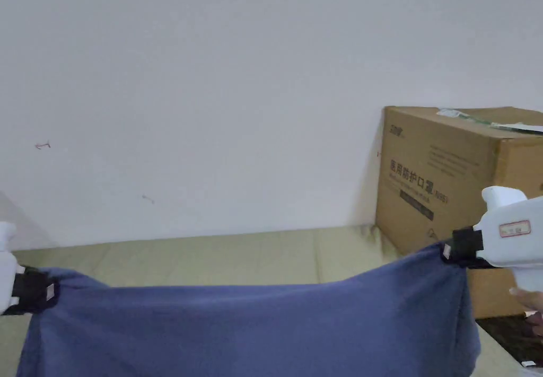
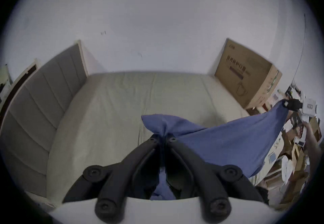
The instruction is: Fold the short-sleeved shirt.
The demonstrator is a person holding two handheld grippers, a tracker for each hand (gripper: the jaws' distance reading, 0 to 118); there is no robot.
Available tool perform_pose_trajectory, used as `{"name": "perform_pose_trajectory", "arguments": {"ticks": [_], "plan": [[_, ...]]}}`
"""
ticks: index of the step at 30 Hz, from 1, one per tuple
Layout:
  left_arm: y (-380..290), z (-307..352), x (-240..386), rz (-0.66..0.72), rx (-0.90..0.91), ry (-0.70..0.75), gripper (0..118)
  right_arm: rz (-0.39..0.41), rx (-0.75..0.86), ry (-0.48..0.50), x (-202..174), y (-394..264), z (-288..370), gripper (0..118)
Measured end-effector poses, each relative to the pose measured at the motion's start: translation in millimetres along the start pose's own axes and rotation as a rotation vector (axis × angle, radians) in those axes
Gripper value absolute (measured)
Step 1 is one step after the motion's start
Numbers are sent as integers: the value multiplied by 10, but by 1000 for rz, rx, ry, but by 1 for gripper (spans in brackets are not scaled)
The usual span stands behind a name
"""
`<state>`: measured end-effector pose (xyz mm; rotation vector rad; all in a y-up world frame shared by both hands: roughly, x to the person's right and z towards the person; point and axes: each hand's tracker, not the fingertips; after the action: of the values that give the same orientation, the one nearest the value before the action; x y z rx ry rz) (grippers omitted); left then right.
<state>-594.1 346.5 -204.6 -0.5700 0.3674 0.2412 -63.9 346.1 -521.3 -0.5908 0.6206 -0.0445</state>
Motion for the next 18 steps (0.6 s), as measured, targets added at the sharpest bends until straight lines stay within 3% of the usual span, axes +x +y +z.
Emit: {"name": "perform_pose_trajectory", "arguments": {"ticks": [8, 11, 14, 16, 18], "plan": [[673, 492, 86, -5, 128, -9, 4, 79, 124, -9, -429, 881, 528, 2], [923, 366, 131, -38, 150, 51, 3, 103, 151, -41, -542, 1278, 401, 2], [1182, 128, 82, 34, 185, 41, 4, 102, 169, -88, -616, 1656, 132, 2], [1380, -75, 100, 48, 188, 63, 4, 142, 191, -157, -709, 1883, -58, 2], [1597, -287, 130, 51, 190, 71, 4, 109, 223, -172, -738, 2118, -265, 2]]}}
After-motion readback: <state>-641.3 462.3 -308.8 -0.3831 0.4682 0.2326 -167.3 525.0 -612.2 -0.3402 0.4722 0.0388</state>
